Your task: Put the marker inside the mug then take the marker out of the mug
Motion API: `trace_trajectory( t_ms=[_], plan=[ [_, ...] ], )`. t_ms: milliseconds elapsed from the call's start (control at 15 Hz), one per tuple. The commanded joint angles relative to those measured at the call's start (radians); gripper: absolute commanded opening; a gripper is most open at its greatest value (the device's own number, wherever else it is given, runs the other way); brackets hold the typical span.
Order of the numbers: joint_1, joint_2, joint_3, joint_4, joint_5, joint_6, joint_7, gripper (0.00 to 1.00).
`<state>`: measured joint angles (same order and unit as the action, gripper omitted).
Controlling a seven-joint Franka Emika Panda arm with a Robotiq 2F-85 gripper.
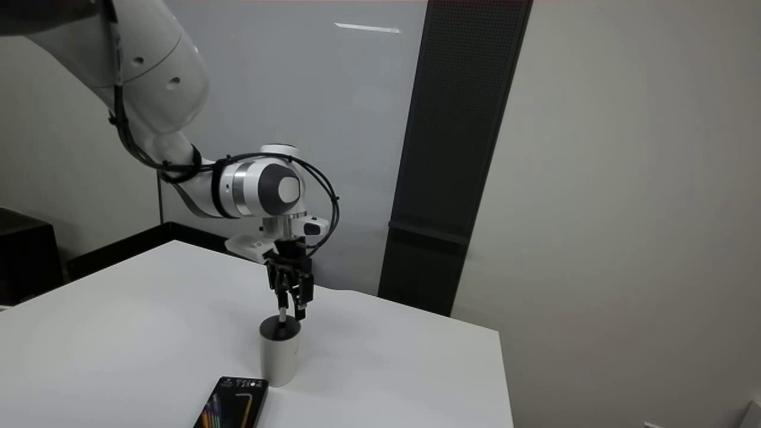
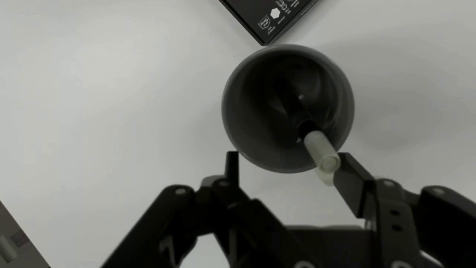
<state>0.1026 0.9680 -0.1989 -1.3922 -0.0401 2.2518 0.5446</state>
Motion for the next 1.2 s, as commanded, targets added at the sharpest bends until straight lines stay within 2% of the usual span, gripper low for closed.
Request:
trace_trajectory(
  t_ms=[0, 400, 467, 667, 1133],
  plan=[
    [0.001, -0.009, -0.005, -0.018, -0.008, 0.014, 0.003, 0.42],
    [0.001, -0.012, -0.005, -0.024, -0.007, 0.018, 0.002, 0.05],
    [0.001, -0.013, -0.005, -0.025, -0.006, 0.020, 0.002, 0.04],
    [-0.009, -0.032, 0.011, -0.027, 0.004, -0.009, -0.027, 0.07],
    [0.027, -0.207, -0.005, -0.037, -0.039, -0.121, -0.042, 0.07]
  ],
)
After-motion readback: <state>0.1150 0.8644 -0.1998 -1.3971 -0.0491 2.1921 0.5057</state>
